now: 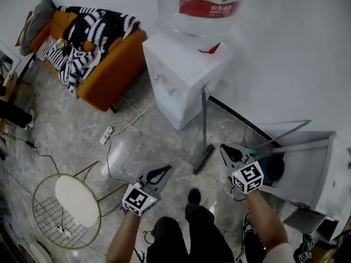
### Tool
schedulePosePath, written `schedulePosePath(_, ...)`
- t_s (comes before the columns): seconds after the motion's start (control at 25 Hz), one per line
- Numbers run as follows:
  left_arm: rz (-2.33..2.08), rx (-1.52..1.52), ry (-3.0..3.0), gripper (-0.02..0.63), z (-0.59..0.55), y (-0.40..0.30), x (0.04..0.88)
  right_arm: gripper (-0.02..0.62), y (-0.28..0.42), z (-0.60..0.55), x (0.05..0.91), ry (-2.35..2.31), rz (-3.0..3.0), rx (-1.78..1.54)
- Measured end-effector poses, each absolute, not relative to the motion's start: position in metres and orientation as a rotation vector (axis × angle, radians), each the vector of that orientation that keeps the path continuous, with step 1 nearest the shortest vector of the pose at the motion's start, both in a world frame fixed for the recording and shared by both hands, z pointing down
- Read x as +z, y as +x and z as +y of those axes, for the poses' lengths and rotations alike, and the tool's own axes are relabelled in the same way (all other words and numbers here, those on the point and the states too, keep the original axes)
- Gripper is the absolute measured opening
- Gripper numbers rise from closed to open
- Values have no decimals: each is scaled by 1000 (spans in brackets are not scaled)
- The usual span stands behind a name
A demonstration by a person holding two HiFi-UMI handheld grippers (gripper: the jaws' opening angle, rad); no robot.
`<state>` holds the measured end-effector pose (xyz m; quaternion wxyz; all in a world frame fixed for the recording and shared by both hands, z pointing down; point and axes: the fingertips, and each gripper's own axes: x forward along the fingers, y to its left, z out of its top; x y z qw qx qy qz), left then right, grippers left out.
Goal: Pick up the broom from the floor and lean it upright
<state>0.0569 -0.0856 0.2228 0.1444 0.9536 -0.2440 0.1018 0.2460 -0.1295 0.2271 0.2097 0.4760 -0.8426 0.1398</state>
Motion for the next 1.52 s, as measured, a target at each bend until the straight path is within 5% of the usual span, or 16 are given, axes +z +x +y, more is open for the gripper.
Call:
schedulePosePath(0.64,-800,283,2747,11,-79,91,-19,-1,278,-101,17,1293,-2411,448)
schedulePosePath(1.08,-813,263,2730,11,-69,74,-97,-2,283,-79,-69,1440,-2407,411)
schedulePosePath(1.52,-559,309,2836,11,-63,22,-128,0,200,-41,-122,1599,-2248,345)
